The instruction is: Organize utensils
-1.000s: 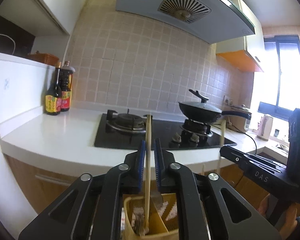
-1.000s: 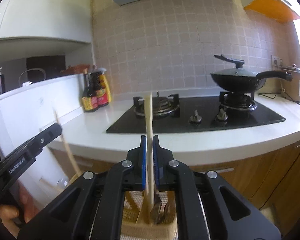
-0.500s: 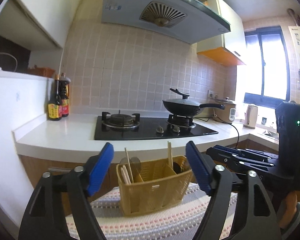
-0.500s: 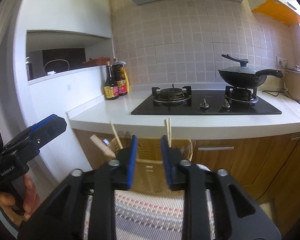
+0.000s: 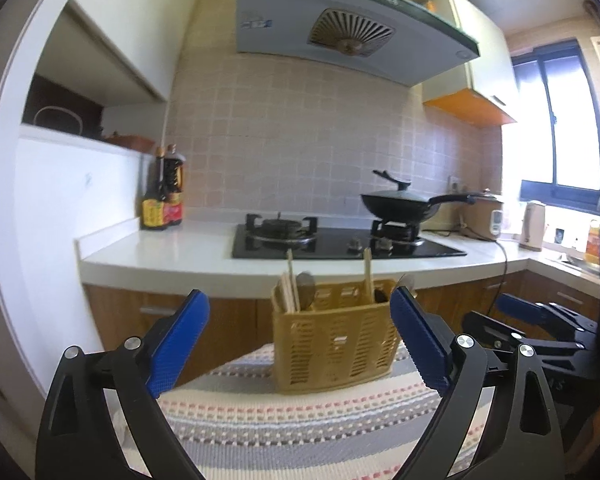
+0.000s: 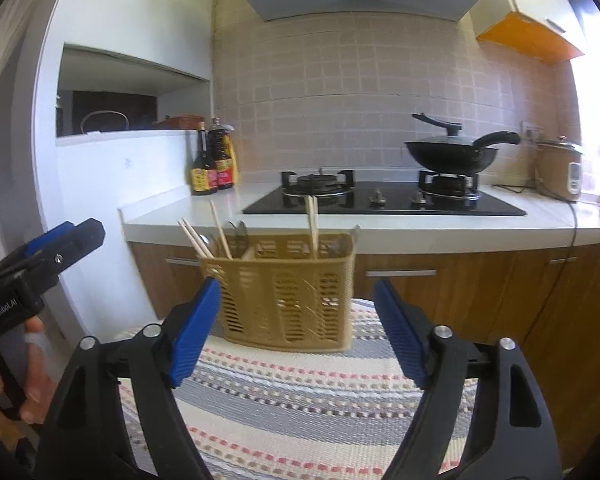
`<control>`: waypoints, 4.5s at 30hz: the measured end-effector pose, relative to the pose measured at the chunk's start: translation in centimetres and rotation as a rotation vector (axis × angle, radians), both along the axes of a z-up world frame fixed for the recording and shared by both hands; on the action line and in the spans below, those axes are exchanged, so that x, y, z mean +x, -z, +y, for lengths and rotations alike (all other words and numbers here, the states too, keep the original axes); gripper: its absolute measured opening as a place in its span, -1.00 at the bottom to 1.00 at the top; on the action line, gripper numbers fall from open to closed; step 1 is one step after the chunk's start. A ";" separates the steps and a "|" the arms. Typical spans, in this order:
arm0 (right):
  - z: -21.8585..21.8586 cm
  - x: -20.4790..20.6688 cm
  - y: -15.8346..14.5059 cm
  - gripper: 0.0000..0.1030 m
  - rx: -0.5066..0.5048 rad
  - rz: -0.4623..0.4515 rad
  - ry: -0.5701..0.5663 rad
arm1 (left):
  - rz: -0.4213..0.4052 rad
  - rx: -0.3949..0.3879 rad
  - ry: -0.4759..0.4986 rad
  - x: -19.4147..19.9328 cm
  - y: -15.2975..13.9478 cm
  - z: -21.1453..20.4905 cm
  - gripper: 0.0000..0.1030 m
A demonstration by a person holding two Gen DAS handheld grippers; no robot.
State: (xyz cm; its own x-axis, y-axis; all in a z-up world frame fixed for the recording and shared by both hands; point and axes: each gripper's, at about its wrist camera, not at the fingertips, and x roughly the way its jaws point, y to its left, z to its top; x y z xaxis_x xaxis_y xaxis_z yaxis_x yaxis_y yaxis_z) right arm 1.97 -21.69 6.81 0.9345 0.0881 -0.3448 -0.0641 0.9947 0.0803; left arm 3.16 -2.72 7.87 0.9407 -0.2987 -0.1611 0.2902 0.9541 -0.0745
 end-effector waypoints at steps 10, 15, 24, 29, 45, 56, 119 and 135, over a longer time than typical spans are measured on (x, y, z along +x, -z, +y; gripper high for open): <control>-0.4 0.7 4.1 0.58 -0.020 -0.010 0.114 | -0.011 0.065 -0.131 0.9 4.3 -1.0 0.75; -0.5 1.2 5.4 0.58 -0.037 0.002 0.125 | -0.022 0.020 -0.191 1.5 5.9 -0.9 0.75; -0.8 1.7 6.5 0.72 -0.035 0.035 0.112 | -0.033 0.066 -0.218 1.3 7.1 -0.9 0.78; -0.1 1.7 6.7 0.72 -0.061 0.040 0.102 | -0.023 0.079 -0.217 1.3 7.6 -1.0 0.78; 0.1 1.9 6.8 0.72 -0.070 0.056 0.101 | 0.019 0.080 -0.211 2.0 8.1 -0.9 0.84; 0.2 2.2 6.9 0.74 -0.081 0.068 0.096 | 0.038 0.071 -0.196 2.3 8.2 -0.9 0.85; 0.7 2.7 7.4 0.81 -0.095 0.097 0.082 | 0.079 0.092 -0.183 2.4 8.5 -1.6 0.85; 1.0 2.7 7.5 0.81 -0.110 0.095 0.073 | 0.077 0.103 -0.193 2.3 8.6 -1.8 0.85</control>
